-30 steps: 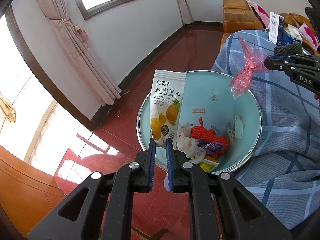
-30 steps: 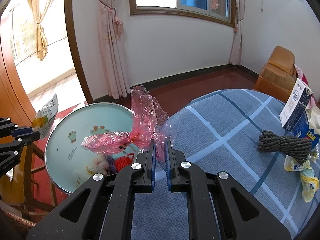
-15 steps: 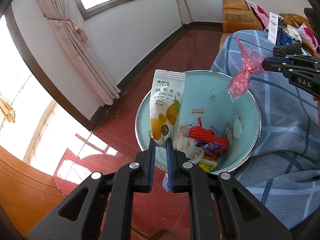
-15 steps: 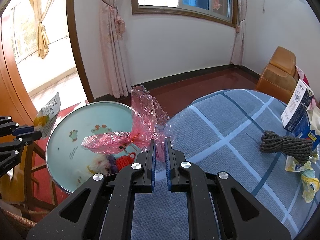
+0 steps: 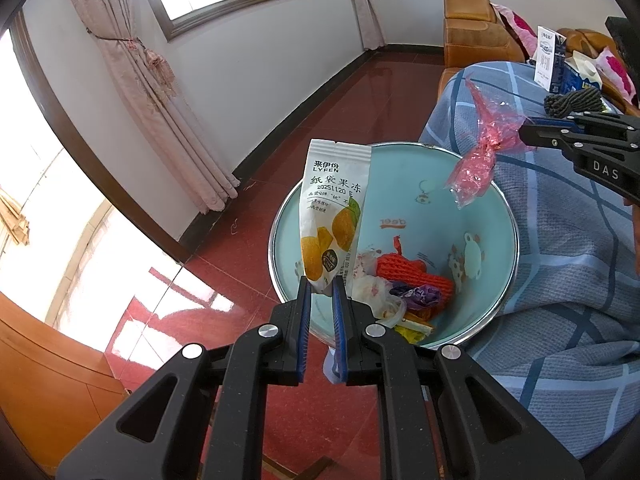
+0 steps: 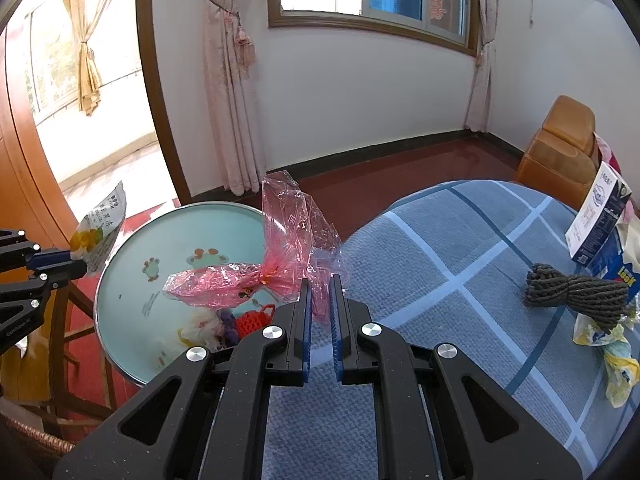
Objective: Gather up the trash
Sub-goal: 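Open both grippers to drop the pouch and pink bag into the bin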
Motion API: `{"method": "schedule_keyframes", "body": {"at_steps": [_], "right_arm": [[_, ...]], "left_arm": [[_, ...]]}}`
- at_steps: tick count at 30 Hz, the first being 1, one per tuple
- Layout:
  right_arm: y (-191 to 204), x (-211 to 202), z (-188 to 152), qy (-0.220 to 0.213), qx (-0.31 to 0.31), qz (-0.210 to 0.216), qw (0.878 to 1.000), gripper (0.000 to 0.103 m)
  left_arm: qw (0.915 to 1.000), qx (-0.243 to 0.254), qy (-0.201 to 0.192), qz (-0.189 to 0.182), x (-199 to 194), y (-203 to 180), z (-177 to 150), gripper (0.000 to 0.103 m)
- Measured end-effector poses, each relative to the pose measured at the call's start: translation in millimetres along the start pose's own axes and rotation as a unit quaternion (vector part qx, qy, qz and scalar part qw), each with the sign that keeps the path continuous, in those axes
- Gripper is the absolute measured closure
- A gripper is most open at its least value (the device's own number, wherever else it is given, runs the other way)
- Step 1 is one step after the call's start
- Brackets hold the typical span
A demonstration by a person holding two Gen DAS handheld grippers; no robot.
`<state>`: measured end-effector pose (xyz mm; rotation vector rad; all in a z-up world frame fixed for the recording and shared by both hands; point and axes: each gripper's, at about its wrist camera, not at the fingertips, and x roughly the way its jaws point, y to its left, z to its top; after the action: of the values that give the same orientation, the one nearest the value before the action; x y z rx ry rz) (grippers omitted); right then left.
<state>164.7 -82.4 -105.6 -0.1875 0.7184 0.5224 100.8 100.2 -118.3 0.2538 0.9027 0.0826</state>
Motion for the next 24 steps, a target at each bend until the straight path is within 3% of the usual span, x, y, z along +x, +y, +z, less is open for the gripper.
{"method": "schedule_keyframes", "body": {"at_steps": [13, 15, 17, 20, 24], "right_arm": [[8, 2, 1, 0.002, -0.01, 0.011, 1.0, 0.093], [12, 3, 0, 0.005, -0.017, 0.024, 1.0, 0.088], [16, 1, -1, 0.0, -0.024, 0.028, 0.999, 0.06], [17, 1, -1, 0.001, -0.027, 0.028, 0.999, 0.06], [14, 0, 0, -0.001, -0.021, 0.027, 0.999, 0.058]], "left_arm": [[1.0, -0.003, -0.002, -0.001, -1, 0, 1, 0.089], [0.9999, -0.01, -0.004, 0.001, -1, 2, 1, 0.079], [0.9999, -0.009, -0.008, 0.002, -3, 1, 2, 0.077], [0.9998, -0.013, -0.017, 0.003, -7, 1, 3, 0.057], [0.9997, -0.011, -0.022, 0.003, -10, -1, 5, 0.057]]}}
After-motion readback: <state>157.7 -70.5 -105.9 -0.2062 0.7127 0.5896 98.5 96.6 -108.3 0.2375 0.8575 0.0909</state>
